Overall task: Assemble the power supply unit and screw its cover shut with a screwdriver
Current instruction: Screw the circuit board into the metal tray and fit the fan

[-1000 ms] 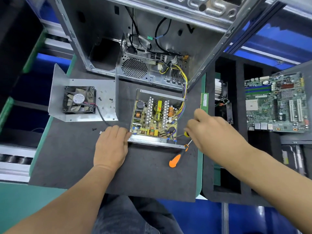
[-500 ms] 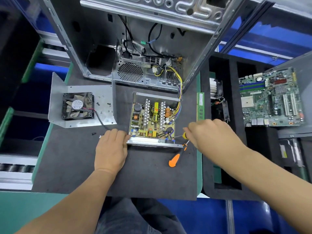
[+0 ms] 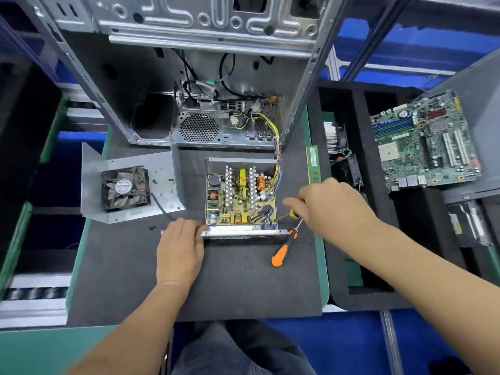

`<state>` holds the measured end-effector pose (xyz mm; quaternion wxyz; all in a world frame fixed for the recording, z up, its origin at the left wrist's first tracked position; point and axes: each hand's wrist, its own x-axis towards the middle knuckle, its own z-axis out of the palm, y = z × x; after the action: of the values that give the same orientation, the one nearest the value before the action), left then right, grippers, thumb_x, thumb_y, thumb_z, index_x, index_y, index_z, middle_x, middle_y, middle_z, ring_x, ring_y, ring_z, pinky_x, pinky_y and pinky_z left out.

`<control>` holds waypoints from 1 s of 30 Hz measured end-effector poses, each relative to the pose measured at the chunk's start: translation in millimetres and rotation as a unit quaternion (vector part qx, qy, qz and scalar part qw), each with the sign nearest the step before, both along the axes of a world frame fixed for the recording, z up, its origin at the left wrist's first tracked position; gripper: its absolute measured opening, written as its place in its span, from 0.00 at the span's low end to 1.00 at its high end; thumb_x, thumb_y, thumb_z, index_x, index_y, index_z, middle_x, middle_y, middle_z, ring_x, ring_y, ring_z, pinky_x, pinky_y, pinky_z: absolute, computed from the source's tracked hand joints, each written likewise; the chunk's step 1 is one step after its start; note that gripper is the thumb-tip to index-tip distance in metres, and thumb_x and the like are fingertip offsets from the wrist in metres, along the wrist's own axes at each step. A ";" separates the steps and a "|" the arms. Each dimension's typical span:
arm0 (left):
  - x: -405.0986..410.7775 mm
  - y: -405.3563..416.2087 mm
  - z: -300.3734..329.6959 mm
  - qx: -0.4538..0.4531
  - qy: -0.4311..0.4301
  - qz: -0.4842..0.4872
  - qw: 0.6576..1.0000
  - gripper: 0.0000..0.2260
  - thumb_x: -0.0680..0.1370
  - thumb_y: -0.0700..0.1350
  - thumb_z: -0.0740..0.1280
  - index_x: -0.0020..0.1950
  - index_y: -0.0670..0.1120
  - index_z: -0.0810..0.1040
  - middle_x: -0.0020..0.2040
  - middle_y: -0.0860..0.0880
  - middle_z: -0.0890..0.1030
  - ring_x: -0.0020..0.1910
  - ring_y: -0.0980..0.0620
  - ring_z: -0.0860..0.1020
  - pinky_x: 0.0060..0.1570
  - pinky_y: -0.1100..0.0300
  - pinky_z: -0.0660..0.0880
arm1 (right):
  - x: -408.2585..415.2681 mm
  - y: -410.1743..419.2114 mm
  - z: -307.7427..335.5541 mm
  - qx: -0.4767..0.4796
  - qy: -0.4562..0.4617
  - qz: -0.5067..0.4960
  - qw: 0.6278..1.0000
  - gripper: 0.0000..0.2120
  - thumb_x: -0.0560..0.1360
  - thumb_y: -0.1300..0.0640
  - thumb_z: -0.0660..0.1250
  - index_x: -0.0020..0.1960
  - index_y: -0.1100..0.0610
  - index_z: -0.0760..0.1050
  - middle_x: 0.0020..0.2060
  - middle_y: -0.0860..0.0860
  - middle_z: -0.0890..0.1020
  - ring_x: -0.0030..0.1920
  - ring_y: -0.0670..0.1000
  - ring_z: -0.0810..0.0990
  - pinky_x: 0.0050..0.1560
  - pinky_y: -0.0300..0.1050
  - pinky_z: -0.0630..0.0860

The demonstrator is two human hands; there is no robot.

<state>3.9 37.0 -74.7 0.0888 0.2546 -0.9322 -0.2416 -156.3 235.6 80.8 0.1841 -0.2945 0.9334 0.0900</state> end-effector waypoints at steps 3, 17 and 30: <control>-0.1 -0.6 2.9 0.034 0.002 0.004 0.999 0.02 0.78 0.36 0.70 0.46 0.39 0.80 0.42 0.43 0.78 0.43 0.40 0.75 0.45 0.47 0.72 | 4.5 8.0 2.0 -0.085 -0.107 -0.051 0.989 0.10 0.79 0.48 0.65 0.55 0.50 0.69 0.48 0.51 0.74 0.49 0.60 0.77 0.48 0.51 0.76; -2.1 -1.2 53.8 0.234 0.207 0.163 0.936 0.09 0.76 0.41 0.74 0.47 0.56 0.83 0.43 0.60 0.84 0.43 0.60 0.81 0.47 0.74 0.73 | 6.7 13.9 -7.6 -0.165 -0.106 -0.099 0.975 0.09 0.77 0.51 0.66 0.51 0.51 0.67 0.36 0.50 0.74 0.44 0.60 0.76 0.44 0.51 0.76; -39.9 14.1 114.4 0.693 0.206 0.173 0.669 0.07 0.73 0.37 0.70 0.47 0.43 0.88 0.42 0.45 0.85 0.41 0.52 0.83 0.44 0.64 0.80 | 17.2 11.1 -20.5 -0.281 -0.050 -0.160 0.945 0.16 0.76 0.41 0.68 0.46 0.54 0.71 0.32 0.47 0.72 0.36 0.52 0.75 0.34 0.45 0.69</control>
<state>-36.0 51.1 39.7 0.1170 0.3436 -0.3937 -0.8445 -139.1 246.7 60.3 0.1527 -0.1848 0.9453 -0.2211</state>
